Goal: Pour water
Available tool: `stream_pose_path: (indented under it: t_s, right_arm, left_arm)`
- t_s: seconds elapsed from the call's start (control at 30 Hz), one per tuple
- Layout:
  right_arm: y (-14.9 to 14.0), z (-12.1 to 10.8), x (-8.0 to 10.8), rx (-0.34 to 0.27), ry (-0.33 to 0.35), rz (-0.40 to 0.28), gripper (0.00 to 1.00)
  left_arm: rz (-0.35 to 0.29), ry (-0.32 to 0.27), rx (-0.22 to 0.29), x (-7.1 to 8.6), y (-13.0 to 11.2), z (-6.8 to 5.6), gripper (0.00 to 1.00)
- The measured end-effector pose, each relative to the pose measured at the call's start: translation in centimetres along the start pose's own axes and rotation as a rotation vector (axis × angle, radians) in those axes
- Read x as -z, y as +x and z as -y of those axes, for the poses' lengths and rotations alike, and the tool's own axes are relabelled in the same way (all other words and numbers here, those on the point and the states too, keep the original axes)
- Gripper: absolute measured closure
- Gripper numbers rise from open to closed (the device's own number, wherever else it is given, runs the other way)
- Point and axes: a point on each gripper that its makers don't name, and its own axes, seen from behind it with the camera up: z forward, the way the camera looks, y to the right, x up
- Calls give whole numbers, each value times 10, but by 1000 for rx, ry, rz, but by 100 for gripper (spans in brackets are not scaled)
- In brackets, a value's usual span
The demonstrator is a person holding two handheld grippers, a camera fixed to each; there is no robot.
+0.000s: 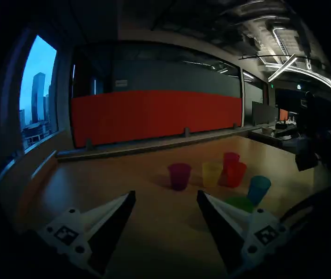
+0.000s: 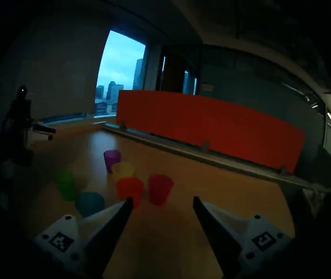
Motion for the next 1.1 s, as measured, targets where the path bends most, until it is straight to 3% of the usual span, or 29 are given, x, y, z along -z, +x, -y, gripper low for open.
stream_pose_path:
  t_s: [0.3, 0.7, 1.1]
  right_arm:
    - [11, -25, -1, -23, -94, -58, 0]
    - [41, -69, 9, -87, -293, -183, 0]
    - [64, -90, 22, -99, -446, -269, 0]
  left_arm:
    - [-52, 42, -19, 3, 14, 0, 2]
    - [-121, 122, 22, 5, 32, 8, 2]
    - [-183, 145, 75, -4, 55, -2, 2]
